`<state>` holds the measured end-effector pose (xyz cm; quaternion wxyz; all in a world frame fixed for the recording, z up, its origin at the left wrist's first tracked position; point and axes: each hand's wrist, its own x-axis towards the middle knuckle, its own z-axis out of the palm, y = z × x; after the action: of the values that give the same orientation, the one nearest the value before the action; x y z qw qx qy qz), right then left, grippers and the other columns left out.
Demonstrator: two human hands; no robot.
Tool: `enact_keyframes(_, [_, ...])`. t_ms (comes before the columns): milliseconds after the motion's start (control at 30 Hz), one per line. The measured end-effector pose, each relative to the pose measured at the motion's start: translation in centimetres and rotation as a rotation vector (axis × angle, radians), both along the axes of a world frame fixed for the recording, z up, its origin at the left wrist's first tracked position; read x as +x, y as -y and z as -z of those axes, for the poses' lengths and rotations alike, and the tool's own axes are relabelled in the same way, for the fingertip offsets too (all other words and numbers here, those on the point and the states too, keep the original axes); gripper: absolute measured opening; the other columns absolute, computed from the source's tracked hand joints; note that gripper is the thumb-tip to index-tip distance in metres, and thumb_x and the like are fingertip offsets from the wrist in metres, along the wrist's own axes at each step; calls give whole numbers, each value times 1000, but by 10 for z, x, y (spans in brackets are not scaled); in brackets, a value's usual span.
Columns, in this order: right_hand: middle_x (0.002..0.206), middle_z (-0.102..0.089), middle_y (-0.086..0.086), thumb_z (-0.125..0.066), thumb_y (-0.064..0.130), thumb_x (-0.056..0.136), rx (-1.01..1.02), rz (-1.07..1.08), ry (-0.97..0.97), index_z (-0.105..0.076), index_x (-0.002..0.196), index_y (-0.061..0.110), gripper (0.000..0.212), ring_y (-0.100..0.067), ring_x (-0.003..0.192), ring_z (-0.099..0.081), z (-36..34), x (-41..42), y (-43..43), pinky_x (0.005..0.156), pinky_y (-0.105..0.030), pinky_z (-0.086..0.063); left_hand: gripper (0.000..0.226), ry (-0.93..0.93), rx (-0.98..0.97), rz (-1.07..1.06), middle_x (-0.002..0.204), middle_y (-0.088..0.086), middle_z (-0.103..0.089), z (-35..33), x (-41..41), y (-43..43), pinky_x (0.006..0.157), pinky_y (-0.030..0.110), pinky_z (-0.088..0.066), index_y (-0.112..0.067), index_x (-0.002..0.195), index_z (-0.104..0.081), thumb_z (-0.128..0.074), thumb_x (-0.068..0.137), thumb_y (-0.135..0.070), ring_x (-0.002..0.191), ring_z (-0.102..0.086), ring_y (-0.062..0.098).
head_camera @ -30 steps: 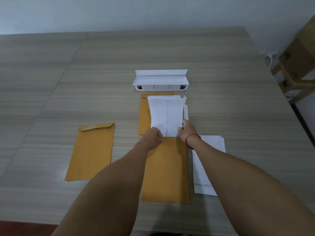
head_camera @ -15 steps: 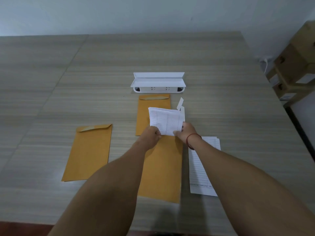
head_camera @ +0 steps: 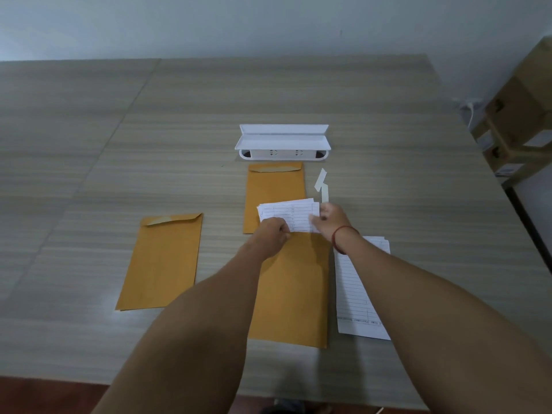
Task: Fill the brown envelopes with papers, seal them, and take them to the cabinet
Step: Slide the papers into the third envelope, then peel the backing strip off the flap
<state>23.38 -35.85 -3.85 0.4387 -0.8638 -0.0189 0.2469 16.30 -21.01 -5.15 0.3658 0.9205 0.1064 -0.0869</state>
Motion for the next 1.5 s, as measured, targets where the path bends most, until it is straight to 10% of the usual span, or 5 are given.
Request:
enact_keyframes(667, [114,-62,-7,-40,-4,92,-433,-432,179,-68,110,18,40,-27,97,-61,8,-10,-7,88,-34,-49,14,15,-49,-95,106,17,-61,-2,-9,0,79,27,-40,6,94,-64,-55,90,-4,94,-54,25])
enact_keyframes(1500, [117,-65,-7,-58,14,91,-313,-360,123,-66,105,20,17,-28,108,-61,21,-27,-5,94,-39,-49,14,13,256,-14,108,1,-63,-1,-23,-5,94,33,-28,-15,93,-67,-62,87,-26,110,-53,17])
